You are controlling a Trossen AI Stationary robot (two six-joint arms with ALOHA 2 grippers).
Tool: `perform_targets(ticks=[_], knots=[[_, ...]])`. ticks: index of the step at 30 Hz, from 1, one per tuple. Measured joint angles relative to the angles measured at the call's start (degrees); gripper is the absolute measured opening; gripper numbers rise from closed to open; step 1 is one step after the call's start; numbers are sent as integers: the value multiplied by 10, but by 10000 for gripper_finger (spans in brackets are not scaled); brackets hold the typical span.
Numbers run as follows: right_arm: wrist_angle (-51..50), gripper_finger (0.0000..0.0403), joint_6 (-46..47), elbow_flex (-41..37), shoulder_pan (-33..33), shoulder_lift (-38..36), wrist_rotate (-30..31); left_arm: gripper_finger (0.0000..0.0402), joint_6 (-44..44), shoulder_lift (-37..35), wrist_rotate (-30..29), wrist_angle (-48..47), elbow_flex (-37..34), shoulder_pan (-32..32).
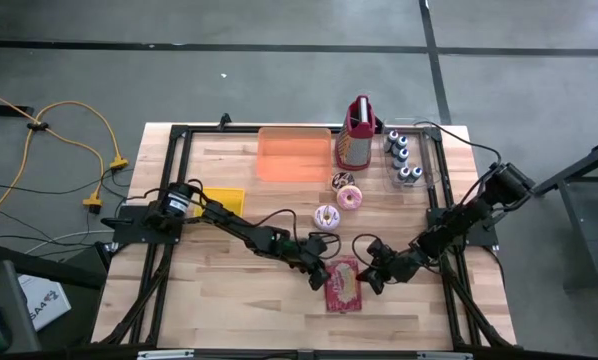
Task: Pick & Place Food Item
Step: Put the popcorn bag into the orange bin
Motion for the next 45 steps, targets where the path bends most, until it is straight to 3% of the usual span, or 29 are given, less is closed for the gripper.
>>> perform_targets(ticks=[16, 23, 30, 45], knots=[[1, 2, -9, 0, -1, 0, -9, 173, 3, 3, -4, 33, -2, 11], [1, 2, -13, 0, -1, 0, -10, 116, 2, 22, -5, 98, 0, 12], [0, 2, -13, 0, -1, 0, -12, 16, 2, 25, 7, 107, 0, 12], [10, 2, -32, -1, 16, 1, -31, 9, 1, 20, 40, 113, -1, 20]])
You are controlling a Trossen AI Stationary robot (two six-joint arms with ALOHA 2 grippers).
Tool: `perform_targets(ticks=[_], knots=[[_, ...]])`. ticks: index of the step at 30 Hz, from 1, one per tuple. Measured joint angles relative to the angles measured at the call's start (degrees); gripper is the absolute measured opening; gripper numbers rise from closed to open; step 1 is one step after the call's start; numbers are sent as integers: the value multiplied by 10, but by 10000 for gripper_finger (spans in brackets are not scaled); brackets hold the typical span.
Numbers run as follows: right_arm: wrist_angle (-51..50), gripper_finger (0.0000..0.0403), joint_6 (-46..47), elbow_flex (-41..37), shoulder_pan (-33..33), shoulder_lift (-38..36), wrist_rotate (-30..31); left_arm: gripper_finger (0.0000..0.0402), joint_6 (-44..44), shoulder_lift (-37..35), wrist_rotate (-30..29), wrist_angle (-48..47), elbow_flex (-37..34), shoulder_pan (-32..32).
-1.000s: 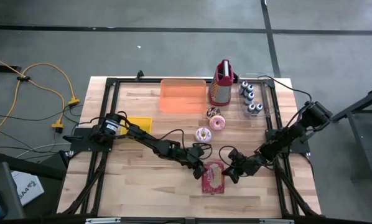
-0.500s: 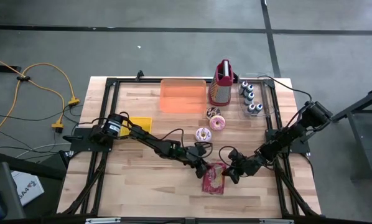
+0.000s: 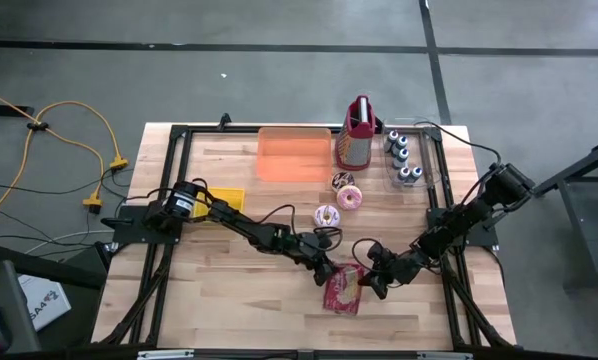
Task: Pick & Place Food Item
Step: Put the popcorn bag into the orange bin
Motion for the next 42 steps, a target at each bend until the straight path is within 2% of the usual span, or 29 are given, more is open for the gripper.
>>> perform_targets(ticks=[5, 13, 19, 24, 30, 34, 42], knots=[[2, 10, -20, 0, 0, 0, -14, 9, 0, -2, 4, -6, 0, 0], [9, 78, -22, 0, 0, 0, -32, 9, 4, -3, 3, -13, 0, -1], [11, 110, -22, 0, 0, 0, -79, 8, 9, -11, 15, -22, 0, 0], [12, 115, -21, 0, 9, 0, -89, 8, 36, -41, 11, -49, -1, 2], [13, 115, -10, 0, 36, 0, -82, 8, 61, -89, -26, -118, 0, 2], [14, 115, -5, 0, 53, 0, -60, 8, 74, -112, -46, -160, 0, 2], [12, 115, -4, 0, 70, 0, -23, 8, 87, -152, -72, -180, 0, -8]])
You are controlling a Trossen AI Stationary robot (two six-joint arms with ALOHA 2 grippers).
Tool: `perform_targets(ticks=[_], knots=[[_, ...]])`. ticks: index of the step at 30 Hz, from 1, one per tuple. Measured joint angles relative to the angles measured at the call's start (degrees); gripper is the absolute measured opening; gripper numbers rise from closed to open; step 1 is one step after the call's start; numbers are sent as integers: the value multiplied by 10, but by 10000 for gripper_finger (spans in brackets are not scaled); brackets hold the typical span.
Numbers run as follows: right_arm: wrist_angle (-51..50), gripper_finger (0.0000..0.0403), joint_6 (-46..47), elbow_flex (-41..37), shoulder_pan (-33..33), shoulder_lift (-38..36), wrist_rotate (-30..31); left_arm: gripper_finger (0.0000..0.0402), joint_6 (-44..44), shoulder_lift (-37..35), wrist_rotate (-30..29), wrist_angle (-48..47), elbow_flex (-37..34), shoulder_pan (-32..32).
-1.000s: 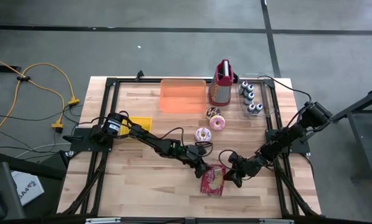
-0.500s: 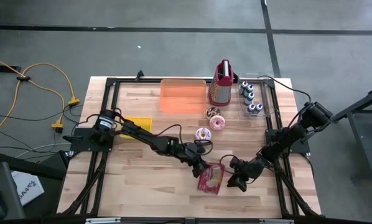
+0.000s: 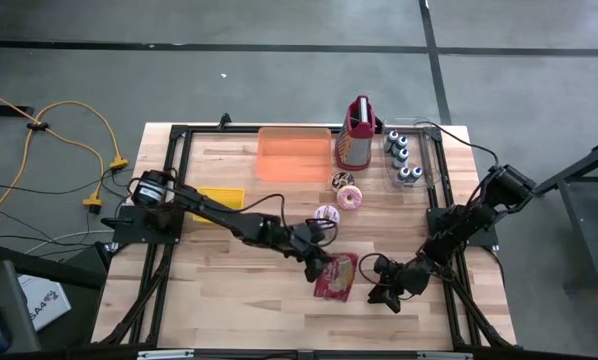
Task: Pick & Place Food Item
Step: Put the popcorn bag into the orange bin
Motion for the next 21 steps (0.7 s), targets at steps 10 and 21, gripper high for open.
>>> perform_targets(ticks=[10, 21], knots=[[-3, 115, -2, 0, 2, 0, 13, 8, 26, -46, -62, -67, 0, -4], [-3, 115, -3, 0, 2, 0, 23, 11, 125, -153, -132, -129, 1, 90]])
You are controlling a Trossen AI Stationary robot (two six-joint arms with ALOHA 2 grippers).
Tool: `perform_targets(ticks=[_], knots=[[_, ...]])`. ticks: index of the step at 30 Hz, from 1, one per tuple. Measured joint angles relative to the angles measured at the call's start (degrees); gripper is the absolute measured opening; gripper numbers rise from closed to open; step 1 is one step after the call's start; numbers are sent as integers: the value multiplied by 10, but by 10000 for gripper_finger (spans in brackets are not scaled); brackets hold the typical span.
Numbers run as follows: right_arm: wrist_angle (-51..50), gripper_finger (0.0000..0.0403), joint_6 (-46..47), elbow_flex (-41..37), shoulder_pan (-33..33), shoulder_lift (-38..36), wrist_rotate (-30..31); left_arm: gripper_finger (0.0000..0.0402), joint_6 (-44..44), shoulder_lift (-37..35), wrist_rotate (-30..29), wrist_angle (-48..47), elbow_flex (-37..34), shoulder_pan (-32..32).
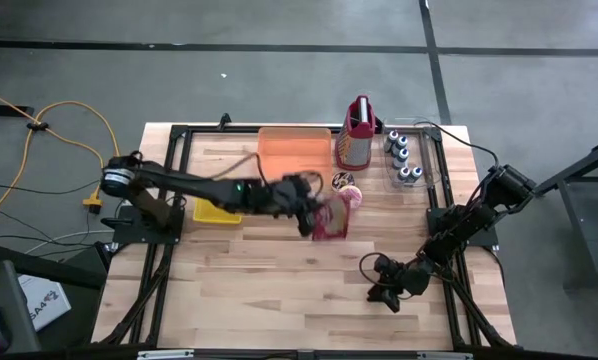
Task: Pick & Place Food Item
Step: Put the popcorn bag into the orange bin
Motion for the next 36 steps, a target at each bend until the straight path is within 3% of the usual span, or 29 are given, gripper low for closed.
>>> perform_targets(ticks=[6, 20, 28, 36], knots=[[-3, 115, -5, 0, 0, 0, 21, 13, 36, -33, -7, -14, 0, 84], [-4, 115, -9, 0, 0, 0, 22, 14, 43, -33, -4, -22, 0, 269], [-5, 115, -30, 0, 0, 0, 22, 14, 30, -16, 3, -33, -1, 316], [-5, 115, -31, 0, 0, 0, 21, 14, 7, 51, 5, -15, -1, 328]])
